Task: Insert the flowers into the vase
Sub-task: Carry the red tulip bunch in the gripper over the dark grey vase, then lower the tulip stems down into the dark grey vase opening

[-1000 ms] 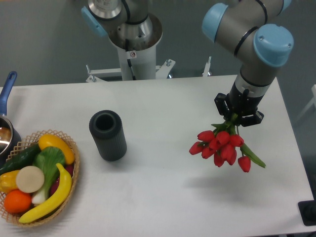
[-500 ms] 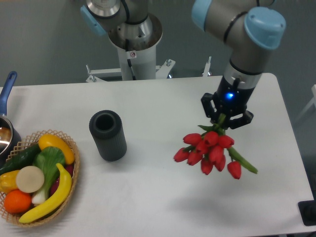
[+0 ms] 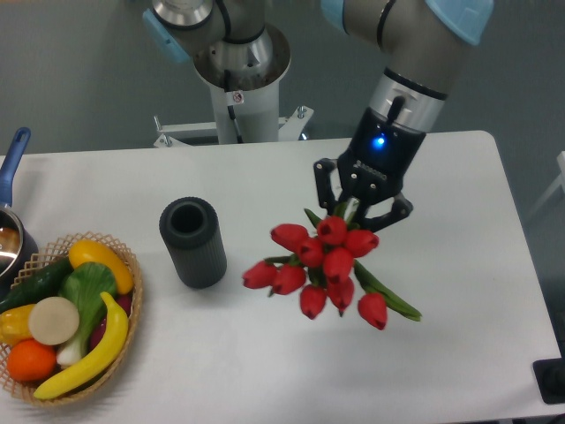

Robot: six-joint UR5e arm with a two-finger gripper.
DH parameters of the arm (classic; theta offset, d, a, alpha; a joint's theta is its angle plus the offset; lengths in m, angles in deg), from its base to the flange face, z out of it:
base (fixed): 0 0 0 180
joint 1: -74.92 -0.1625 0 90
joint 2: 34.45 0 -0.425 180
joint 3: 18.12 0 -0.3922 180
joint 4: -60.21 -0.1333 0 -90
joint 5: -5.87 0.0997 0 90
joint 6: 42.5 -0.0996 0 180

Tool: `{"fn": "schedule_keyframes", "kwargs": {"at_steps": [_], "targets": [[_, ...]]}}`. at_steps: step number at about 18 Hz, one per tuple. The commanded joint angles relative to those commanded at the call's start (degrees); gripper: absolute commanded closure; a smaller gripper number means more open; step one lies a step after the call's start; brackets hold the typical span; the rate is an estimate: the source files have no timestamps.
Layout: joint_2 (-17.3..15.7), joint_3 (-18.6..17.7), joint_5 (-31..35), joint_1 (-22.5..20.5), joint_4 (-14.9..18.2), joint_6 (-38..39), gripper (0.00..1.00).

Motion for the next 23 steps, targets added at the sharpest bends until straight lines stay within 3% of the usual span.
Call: {"fn": "schedule_keyframes", "kwargs": {"at_steps": [4,7,9,12,14,17,23], "targets": [[-1.1,-1.8,-10.0,-0.1,-0.1,3.6,0.87],[-2.1,-5.2,-20.6,-1.0,-0.4,3.3,0.87],[-3.6,-8.5,-24.8,-1.4,-3.3,3.3,0.86],[-6.0,-15.0,-30.5,-1.9,-10.3,3.3,0.85],[-7.8,-18.9,-31.5,-2.5,-13.7,3.2,0.85],[-11.0,-23.7,-31.6,-3.2,-14.2,0.5,0.85],[-11.3,-25.1,-32.9,-2.6,-14.3,-1.7,0.85]]}}
